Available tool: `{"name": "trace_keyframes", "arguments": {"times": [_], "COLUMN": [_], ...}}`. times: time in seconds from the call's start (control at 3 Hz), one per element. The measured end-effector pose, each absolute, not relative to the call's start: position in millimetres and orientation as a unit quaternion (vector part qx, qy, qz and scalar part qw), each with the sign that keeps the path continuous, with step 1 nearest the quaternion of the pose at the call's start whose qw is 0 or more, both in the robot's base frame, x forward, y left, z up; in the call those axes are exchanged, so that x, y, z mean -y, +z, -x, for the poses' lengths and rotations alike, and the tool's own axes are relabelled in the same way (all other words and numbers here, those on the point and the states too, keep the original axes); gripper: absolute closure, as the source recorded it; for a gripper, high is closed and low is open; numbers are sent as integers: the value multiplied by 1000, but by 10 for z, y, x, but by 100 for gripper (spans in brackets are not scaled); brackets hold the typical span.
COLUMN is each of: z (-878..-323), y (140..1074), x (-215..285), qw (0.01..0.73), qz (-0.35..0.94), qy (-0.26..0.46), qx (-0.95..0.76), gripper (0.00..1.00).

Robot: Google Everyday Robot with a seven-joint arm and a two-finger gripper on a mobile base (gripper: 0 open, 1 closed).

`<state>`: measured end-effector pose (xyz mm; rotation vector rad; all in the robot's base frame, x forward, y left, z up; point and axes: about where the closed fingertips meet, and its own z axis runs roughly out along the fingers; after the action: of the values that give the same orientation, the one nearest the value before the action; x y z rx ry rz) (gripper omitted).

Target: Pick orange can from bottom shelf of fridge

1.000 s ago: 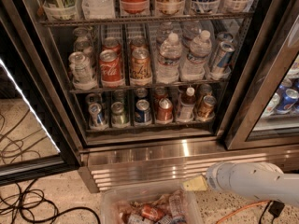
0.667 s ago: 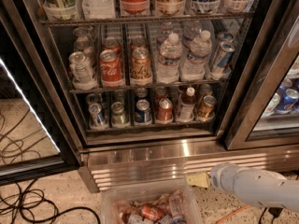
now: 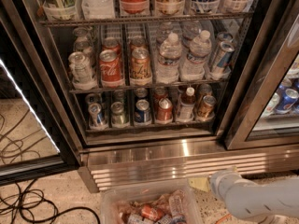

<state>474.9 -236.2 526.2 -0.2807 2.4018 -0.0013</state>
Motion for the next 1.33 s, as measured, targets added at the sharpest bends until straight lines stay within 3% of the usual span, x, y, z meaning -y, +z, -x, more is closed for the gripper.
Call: {"name": "trace_keyframes", "arguments": {"times": [0.67,1.33], "z": [-4765,-4973], "y": [5220,5359], "x": [2209,2128], "qw": [359,401], "qz": [116,68], "qy": [-15,23], "qx": [-926,-913], "gripper": [0,0]}}
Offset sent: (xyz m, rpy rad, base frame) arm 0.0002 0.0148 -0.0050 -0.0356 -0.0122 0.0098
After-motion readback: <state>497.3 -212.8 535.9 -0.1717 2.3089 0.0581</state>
